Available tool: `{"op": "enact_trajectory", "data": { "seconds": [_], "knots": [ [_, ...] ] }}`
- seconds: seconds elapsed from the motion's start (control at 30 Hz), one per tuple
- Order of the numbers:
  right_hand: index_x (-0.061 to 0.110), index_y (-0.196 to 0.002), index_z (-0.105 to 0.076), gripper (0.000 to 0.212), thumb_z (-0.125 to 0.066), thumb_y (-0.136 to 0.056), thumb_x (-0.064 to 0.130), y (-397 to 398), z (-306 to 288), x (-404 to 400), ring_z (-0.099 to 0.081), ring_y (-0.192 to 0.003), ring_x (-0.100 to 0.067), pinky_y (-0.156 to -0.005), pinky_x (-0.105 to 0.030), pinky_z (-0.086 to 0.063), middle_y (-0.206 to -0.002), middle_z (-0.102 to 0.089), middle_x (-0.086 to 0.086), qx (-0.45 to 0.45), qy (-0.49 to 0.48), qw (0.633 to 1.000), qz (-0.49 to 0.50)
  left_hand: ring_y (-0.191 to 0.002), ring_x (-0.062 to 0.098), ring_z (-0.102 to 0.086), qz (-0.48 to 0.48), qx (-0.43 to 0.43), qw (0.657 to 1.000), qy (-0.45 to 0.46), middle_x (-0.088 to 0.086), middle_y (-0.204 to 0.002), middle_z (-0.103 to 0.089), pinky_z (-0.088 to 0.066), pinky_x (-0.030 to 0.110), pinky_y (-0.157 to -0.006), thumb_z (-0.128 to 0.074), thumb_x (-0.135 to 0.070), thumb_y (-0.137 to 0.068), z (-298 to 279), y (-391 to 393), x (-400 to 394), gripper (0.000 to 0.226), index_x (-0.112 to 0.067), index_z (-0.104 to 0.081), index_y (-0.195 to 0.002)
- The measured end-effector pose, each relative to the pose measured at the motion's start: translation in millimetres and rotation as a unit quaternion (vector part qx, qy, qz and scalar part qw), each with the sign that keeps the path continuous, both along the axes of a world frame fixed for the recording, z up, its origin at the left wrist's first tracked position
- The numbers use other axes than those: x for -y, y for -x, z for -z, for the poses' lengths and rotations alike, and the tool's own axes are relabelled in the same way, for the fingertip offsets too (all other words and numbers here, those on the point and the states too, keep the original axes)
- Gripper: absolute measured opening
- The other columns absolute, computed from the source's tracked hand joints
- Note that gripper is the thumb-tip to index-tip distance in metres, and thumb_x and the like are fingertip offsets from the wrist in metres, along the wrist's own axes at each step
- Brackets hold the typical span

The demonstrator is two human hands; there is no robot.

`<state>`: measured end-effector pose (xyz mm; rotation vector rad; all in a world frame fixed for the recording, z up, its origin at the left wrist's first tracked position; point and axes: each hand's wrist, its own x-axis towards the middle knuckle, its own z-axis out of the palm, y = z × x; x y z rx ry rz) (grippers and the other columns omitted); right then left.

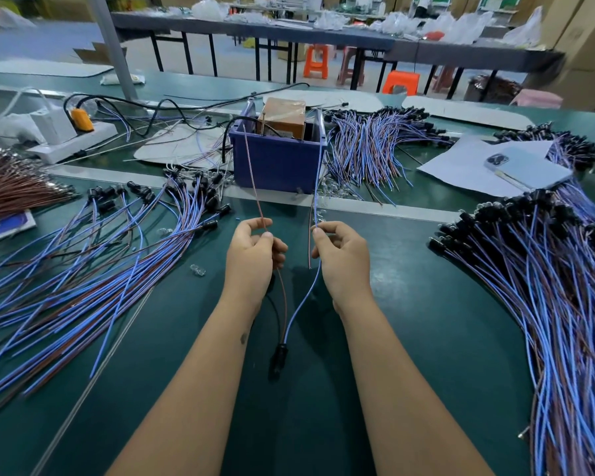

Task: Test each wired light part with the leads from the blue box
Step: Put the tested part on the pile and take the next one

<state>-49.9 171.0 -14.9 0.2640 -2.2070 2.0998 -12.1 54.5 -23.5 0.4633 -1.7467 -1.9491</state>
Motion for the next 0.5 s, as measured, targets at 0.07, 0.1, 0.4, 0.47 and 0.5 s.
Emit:
{"op": "enact_trajectory", "data": {
  "seconds": [0.07,0.1,0.4,0.47,0.5],
  "knots": [
    [0.02,-0.079,-0.062,0.018,-0.058,-0.093,0.01,0.5,0.4,0.5,-0.047,-0.045,0.002,-0.048,-0.009,-0.037,-0.055,-0.054,0.004,0.002,-0.007,1.0,-0.003,-0.049,0.004,-0.054,0.002,0.001,1.0,-0.001,-0.007,-0.056,-0.064,-0.047,0.017,-0.049,-0.038,-0.003,-0.098,0.4,0.3,0.1,0.023,-0.021,-0.052,-0.098],
    [0.021,-0.078,-0.062,0.02,-0.059,-0.093,0.009,0.7,0.7,0.6,-0.047,-0.045,0.002,-0.049,-0.009,-0.038,-0.055,-0.054,0.005,0.002,-0.01,1.0,-0.004,-0.049,0.004,-0.055,0.002,0.003,1.0,-0.001,-0.007,-0.056,-0.064,-0.047,0.017,-0.049,-0.038,-0.003,-0.098,0.7,0.7,0.1,0.023,-0.021,-0.052,-0.098],
    [0.023,-0.078,-0.064,0.017,-0.058,-0.093,0.015,4.4,5.1,3.2,-0.052,-0.05,-0.002,-0.052,-0.015,-0.042,-0.058,-0.06,0.006,0.002,-0.073,0.997,0.008,-0.05,0.003,-0.056,0.015,0.021,0.999,0.02,-0.007,-0.058,-0.065,-0.047,0.016,-0.049,-0.041,-0.004,-0.097,0.1,1.8,-0.4,0.023,-0.022,-0.056,-0.099],
    [0.023,-0.079,-0.064,0.016,-0.058,-0.093,0.017,5.1,5.9,3.7,-0.053,-0.052,-0.003,-0.055,-0.018,-0.044,-0.058,-0.061,0.006,0.004,-0.08,0.997,0.012,-0.051,0.003,-0.056,0.015,0.024,0.999,0.022,-0.007,-0.058,-0.065,-0.047,0.016,-0.05,-0.041,-0.005,-0.097,-1.0,1.2,-0.5,0.023,-0.023,-0.056,-0.099],
    [0.023,-0.08,-0.064,0.015,-0.058,-0.093,0.017,5.3,6.1,3.9,-0.053,-0.053,-0.005,-0.057,-0.021,-0.045,-0.059,-0.061,0.005,0.007,-0.081,0.997,0.013,-0.051,0.003,-0.056,0.015,0.024,0.999,0.022,-0.007,-0.058,-0.065,-0.047,0.016,-0.05,-0.041,-0.005,-0.097,-1.3,0.5,-0.3,0.023,-0.023,-0.056,-0.099]
  ]
}}
